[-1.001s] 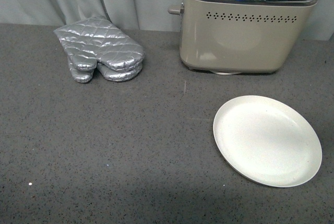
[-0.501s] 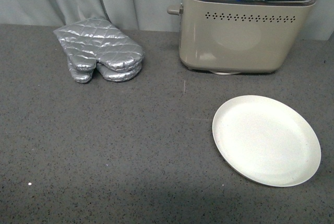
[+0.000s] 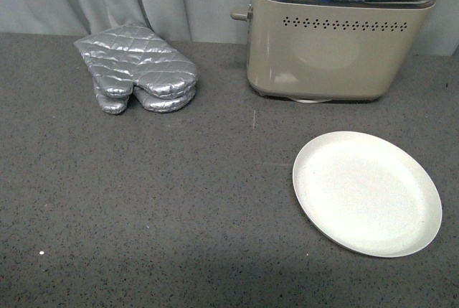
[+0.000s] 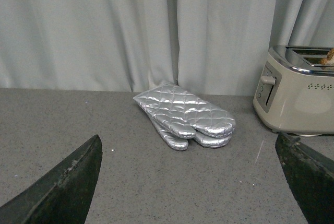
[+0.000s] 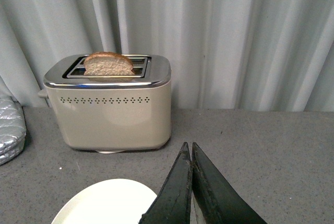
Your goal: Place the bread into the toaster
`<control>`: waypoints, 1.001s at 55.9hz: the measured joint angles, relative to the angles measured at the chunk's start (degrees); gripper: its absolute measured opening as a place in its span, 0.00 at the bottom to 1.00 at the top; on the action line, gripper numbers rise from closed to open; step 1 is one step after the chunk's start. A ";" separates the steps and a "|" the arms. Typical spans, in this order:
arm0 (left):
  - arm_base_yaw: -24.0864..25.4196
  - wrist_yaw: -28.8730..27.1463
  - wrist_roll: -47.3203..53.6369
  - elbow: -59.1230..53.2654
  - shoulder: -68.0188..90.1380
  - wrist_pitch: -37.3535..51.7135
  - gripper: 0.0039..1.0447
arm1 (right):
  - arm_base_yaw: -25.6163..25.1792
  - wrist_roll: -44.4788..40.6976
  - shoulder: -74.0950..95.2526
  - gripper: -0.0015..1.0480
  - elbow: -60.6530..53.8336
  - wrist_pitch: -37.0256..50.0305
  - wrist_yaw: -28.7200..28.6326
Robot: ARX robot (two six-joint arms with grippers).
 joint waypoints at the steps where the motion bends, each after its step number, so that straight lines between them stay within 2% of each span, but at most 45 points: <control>1: 0.00 0.00 0.00 0.00 0.00 0.00 0.94 | 0.00 0.00 -0.98 0.01 0.00 -0.85 0.00; 16: 0.00 0.02 0.00 0.00 0.00 0.00 0.94 | 0.00 0.00 -9.99 0.01 0.00 -9.42 0.00; 39: 0.00 0.02 0.00 0.00 0.00 0.00 0.94 | 0.00 0.00 -17.20 0.01 0.00 -16.61 0.00; 45: 0.00 -0.02 0.00 0.00 0.00 0.00 0.94 | 0.00 -0.02 -24.90 0.01 0.04 -25.99 -0.04; 50: 0.00 0.02 0.00 0.00 0.00 0.00 0.94 | 0.00 -0.09 -26.60 0.01 0.04 -26.16 -0.04; 56: 0.00 0.00 0.00 0.00 0.00 0.00 0.94 | 0.00 -0.11 -26.60 0.17 0.04 -26.34 -0.04</control>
